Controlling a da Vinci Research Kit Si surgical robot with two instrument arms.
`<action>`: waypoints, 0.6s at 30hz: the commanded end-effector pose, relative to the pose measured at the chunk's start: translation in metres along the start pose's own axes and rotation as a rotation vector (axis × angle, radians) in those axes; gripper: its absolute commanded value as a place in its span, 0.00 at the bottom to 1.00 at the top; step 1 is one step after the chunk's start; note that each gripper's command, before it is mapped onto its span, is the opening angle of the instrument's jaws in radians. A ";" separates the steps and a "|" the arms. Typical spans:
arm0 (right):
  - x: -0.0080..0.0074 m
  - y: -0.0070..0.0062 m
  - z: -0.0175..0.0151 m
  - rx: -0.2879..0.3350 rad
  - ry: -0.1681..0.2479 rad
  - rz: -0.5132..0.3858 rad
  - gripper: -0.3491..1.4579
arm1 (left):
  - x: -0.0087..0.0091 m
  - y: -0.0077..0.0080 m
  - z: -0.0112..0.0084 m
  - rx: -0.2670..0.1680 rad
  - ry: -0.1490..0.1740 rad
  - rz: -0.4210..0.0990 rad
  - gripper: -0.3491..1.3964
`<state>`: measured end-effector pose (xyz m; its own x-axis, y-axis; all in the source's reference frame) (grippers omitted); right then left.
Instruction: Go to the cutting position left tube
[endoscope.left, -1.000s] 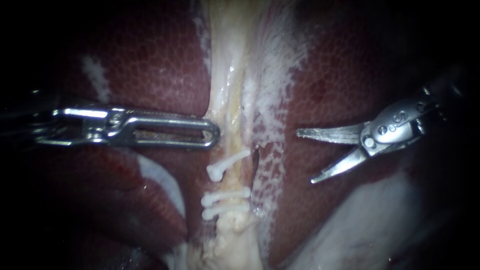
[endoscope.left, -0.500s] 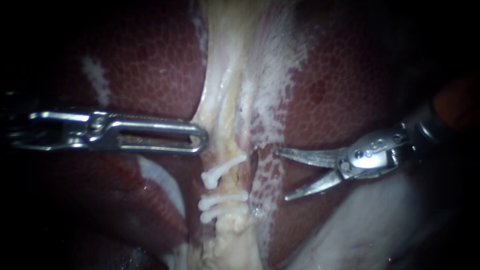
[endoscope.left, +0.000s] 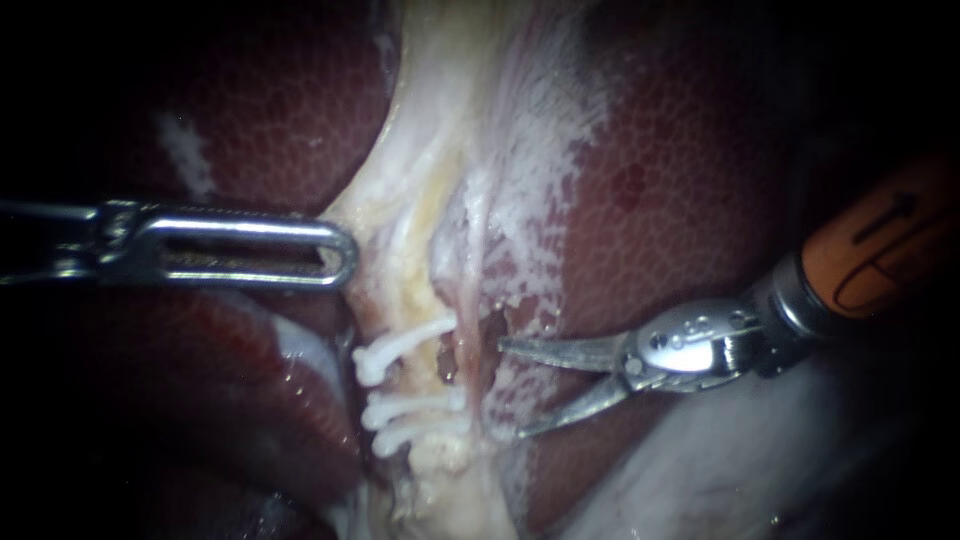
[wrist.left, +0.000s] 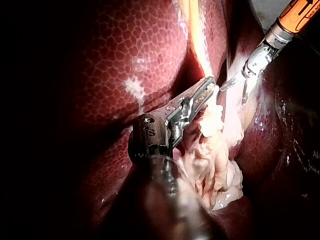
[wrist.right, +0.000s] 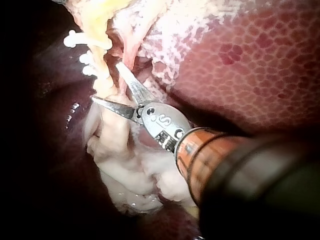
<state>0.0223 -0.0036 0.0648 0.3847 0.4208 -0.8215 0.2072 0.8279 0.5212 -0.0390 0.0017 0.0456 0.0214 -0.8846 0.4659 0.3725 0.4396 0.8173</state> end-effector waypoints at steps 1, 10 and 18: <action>0.0001 0.0002 0.0003 0.004 -0.004 0.007 0.95 | 0.0000 0.0000 0.0000 -0.001 0.000 0.001 0.00; 0.0007 0.0013 0.0029 0.044 -0.005 0.011 0.94 | 0.0001 -0.0002 -0.0002 -0.001 0.000 0.001 0.00; 0.0009 0.0017 0.0039 0.048 -0.013 0.015 0.94 | 0.0001 -0.0005 -0.0003 -0.002 0.000 0.001 0.00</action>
<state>0.0266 -0.0033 0.0659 0.3995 0.4281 -0.8107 0.2451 0.8022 0.5444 -0.0389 0.0014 0.0452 0.0213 -0.8842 0.4667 0.3743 0.4399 0.8163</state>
